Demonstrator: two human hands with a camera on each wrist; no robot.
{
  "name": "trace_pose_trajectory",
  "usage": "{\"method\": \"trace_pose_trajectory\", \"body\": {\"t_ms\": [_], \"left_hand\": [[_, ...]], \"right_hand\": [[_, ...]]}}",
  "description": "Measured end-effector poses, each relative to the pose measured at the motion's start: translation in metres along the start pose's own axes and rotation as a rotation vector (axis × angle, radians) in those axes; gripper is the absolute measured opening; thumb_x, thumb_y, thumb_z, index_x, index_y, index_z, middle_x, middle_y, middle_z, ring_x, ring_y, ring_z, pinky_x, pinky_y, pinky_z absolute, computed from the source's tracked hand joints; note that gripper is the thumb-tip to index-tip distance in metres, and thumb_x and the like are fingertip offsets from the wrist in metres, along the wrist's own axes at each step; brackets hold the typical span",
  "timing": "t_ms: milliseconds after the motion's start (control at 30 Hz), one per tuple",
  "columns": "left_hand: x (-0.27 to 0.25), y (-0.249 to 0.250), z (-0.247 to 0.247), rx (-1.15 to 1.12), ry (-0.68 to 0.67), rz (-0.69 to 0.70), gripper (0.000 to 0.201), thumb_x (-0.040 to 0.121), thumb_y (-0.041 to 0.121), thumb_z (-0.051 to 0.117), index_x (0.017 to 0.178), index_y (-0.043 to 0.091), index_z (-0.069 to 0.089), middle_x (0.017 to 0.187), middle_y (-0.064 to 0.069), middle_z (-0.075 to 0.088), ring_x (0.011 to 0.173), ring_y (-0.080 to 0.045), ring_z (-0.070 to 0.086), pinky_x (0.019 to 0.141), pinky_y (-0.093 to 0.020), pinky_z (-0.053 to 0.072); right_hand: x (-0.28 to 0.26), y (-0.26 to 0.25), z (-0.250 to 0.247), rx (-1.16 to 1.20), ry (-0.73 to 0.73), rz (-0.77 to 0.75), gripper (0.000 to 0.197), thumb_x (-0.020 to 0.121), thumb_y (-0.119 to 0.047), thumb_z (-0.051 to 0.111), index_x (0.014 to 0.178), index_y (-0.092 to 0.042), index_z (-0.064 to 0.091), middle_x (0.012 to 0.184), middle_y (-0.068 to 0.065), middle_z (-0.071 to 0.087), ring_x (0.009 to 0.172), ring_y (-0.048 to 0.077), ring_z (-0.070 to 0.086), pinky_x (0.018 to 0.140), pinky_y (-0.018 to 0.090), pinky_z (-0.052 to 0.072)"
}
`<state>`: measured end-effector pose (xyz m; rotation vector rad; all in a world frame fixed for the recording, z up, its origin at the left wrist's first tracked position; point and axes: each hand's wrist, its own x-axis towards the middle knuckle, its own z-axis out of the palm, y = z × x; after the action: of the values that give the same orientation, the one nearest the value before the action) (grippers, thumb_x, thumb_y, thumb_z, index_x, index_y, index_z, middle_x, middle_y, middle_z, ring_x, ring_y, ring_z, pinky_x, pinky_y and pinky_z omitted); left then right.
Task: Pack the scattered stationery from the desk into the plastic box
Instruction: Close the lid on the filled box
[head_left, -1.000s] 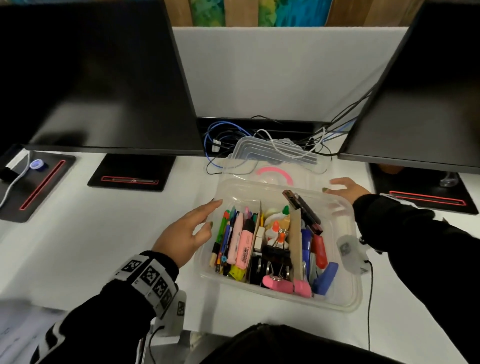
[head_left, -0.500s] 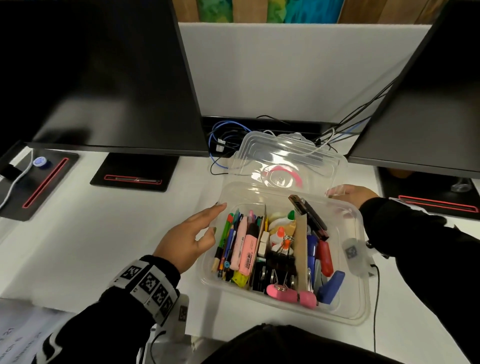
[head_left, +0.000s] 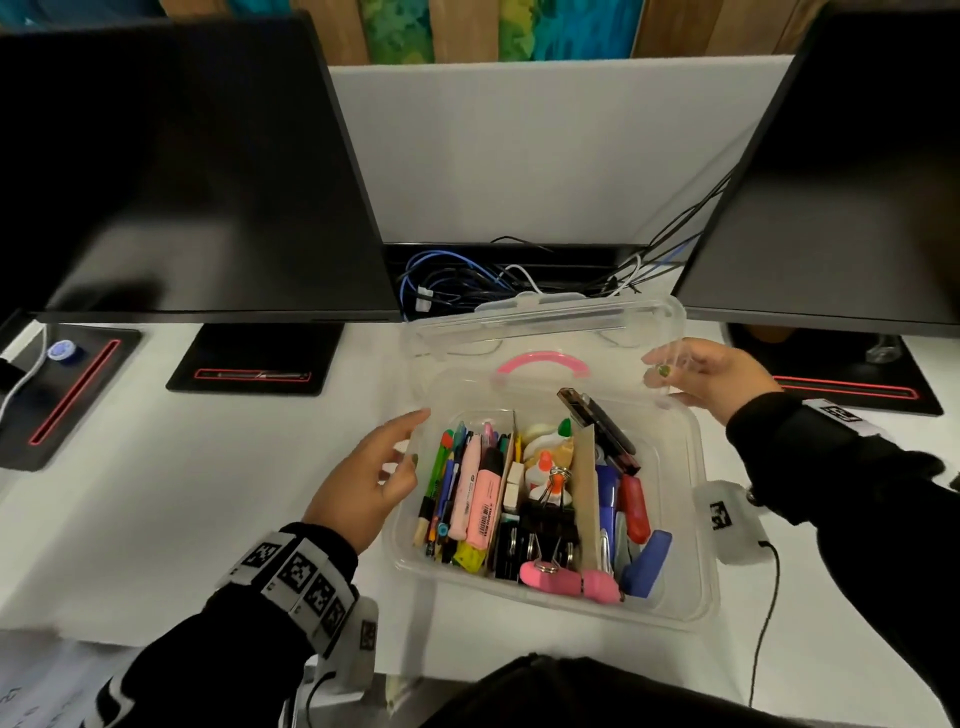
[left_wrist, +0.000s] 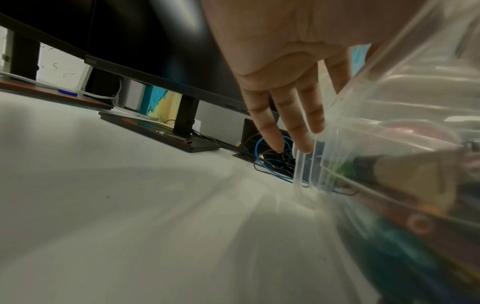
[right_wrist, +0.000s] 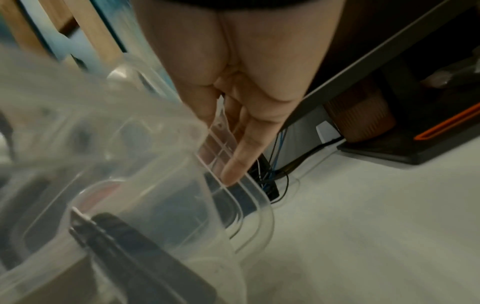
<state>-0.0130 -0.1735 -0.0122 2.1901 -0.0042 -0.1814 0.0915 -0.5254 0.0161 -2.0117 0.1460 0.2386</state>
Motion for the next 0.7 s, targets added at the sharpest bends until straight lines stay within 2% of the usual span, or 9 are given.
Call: {"method": "trace_pose_trajectory", "body": {"t_ms": [133, 267, 367, 433, 467, 533, 600, 667, 700], "left_hand": [[0.001, -0.003, 0.004, -0.100, 0.081, -0.072, 0.042, 0.089, 0.023, 0.055, 0.122, 0.041, 0.035, 0.103, 0.008, 0.050, 0.091, -0.019, 0.062, 0.083, -0.033, 0.049], [0.003, -0.007, 0.002, -0.090, 0.068, -0.077, 0.047, 0.090, 0.026, 0.052, 0.126, 0.044, 0.030, 0.103, 0.002, 0.054, 0.090, -0.017, 0.063, 0.082, -0.031, 0.049], [0.004, -0.008, 0.002, -0.080, 0.028, -0.071, 0.042, 0.096, 0.018, 0.042, 0.129, 0.044, 0.035, 0.108, 0.003, 0.058, 0.093, -0.012, 0.064, 0.083, -0.030, 0.048], [0.006, -0.007, 0.002, -0.176, 0.033, -0.112, 0.034, 0.097, 0.026, 0.035, 0.122, 0.043, 0.049, 0.108, 0.006, 0.063, 0.095, -0.011, 0.064, 0.084, -0.032, 0.047], [0.008, -0.006, 0.001, -0.244, 0.054, -0.140, 0.032, 0.094, 0.033, 0.034, 0.115, 0.042, 0.056, 0.108, 0.004, 0.065, 0.095, -0.013, 0.064, 0.083, -0.032, 0.047], [0.010, -0.003, -0.003, -0.385, 0.133, -0.230, 0.036, 0.093, 0.048, 0.032, 0.096, 0.038, 0.067, 0.107, -0.007, 0.068, 0.092, -0.019, 0.064, 0.085, -0.036, 0.047], [0.011, 0.001, -0.007, -0.434, 0.191, -0.307, 0.049, 0.093, 0.060, 0.027, 0.086, 0.037, 0.069, 0.097, -0.008, 0.071, 0.089, -0.021, 0.065, 0.097, -0.041, 0.040], [0.008, 0.007, -0.011, -0.434, 0.171, -0.311, 0.055, 0.095, 0.060, 0.022, 0.088, 0.036, 0.071, 0.092, 0.001, 0.072, 0.092, -0.015, 0.064, 0.099, -0.036, 0.037], [0.008, 0.010, -0.012, -0.445, 0.134, -0.289, 0.056, 0.093, 0.063, 0.023, 0.090, 0.037, 0.072, 0.094, 0.002, 0.073, 0.096, -0.015, 0.063, 0.097, -0.035, 0.039]], "right_hand": [[-0.027, 0.006, -0.013, 0.082, 0.049, -0.098, 0.022, 0.090, 0.001, 0.055, 0.089, -0.017, 0.068, 0.101, 0.001, 0.068, 0.094, 0.019, 0.064, 0.080, 0.020, 0.056], [-0.052, 0.015, -0.023, 0.169, 0.100, -0.166, 0.032, 0.083, 0.003, 0.062, 0.076, -0.027, 0.072, 0.100, 0.011, 0.070, 0.100, 0.033, 0.064, 0.095, 0.042, 0.050], [-0.073, 0.013, -0.024, 0.208, 0.099, -0.229, 0.034, 0.080, 0.004, 0.065, 0.076, -0.028, 0.074, 0.093, -0.005, 0.074, 0.101, 0.015, 0.066, 0.098, 0.039, 0.049], [-0.085, 0.011, -0.020, 0.268, 0.041, -0.302, 0.040, 0.078, 0.007, 0.064, 0.076, -0.030, 0.075, 0.096, -0.008, 0.074, 0.109, 0.010, 0.063, 0.101, 0.033, 0.047], [-0.089, 0.013, -0.018, 0.293, 0.002, -0.345, 0.032, 0.076, 0.001, 0.067, 0.076, -0.029, 0.075, 0.097, -0.007, 0.074, 0.113, 0.010, 0.061, 0.101, 0.030, 0.046], [-0.099, 0.015, -0.015, 0.304, -0.059, -0.372, 0.008, 0.069, -0.032, 0.077, 0.073, -0.026, 0.076, 0.099, -0.005, 0.074, 0.118, 0.008, 0.057, 0.099, 0.021, 0.045], [-0.105, 0.023, -0.013, 0.235, -0.083, -0.396, 0.030, 0.062, -0.052, 0.077, 0.070, -0.024, 0.075, 0.105, -0.006, 0.072, 0.123, 0.007, 0.053, 0.100, 0.016, 0.041], [-0.111, 0.029, -0.010, 0.189, -0.102, -0.386, 0.022, 0.067, -0.047, 0.077, 0.067, -0.025, 0.074, 0.109, -0.009, 0.070, 0.126, 0.004, 0.049, 0.104, 0.016, 0.038], [-0.114, 0.032, -0.008, 0.156, -0.143, -0.384, 0.010, 0.071, -0.035, 0.077, 0.065, -0.027, 0.074, 0.110, -0.011, 0.069, 0.126, 0.002, 0.048, 0.105, 0.017, 0.038]]}}
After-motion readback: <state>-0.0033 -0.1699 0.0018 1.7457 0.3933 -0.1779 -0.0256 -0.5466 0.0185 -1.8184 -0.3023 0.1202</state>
